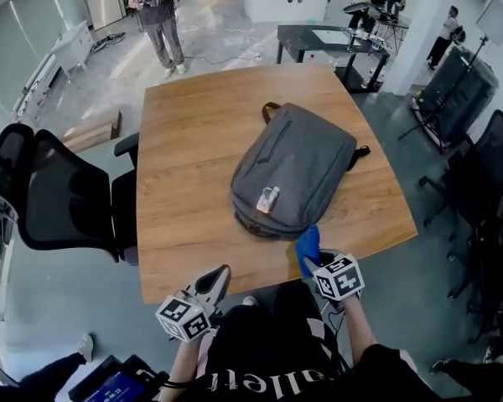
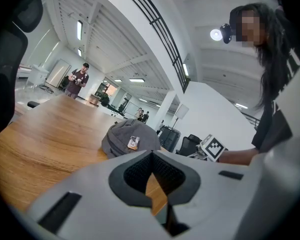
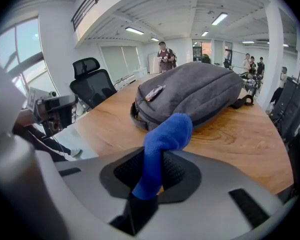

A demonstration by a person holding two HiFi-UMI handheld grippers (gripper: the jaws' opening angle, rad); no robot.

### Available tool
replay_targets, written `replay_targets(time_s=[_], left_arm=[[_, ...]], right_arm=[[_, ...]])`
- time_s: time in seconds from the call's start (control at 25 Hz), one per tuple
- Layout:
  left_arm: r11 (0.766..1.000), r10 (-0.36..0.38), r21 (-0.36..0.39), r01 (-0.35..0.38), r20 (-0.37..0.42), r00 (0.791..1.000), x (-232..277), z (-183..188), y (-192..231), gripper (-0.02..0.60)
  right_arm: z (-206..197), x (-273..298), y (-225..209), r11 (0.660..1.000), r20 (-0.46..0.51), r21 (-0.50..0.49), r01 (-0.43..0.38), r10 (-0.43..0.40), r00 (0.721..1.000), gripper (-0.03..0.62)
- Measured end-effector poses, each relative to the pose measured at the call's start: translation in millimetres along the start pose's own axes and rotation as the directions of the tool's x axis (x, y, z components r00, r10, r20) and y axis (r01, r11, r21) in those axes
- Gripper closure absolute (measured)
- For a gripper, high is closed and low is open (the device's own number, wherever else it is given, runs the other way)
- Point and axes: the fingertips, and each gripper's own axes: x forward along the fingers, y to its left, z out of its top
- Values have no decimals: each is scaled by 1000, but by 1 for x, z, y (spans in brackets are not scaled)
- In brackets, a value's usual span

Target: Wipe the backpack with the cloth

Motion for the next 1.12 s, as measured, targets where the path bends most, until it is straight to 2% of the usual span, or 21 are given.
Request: replay_targets(time_s=[0.52, 0.84, 1.12], left_arm=[[998, 54, -19, -53, 42, 998, -10, 9, 14, 583], [995, 96, -23, -95, 53, 994, -18, 13, 23, 583], [988, 151, -33, -149, 67, 986, -29, 17, 35, 583]], right_arm=[[64, 40, 51, 984, -7, -138, -116, 117, 993, 516], [99, 66, 90, 952, -22, -226, -207, 207, 978, 516], [122, 87, 106, 927, -49, -282, -246, 243, 969, 516]])
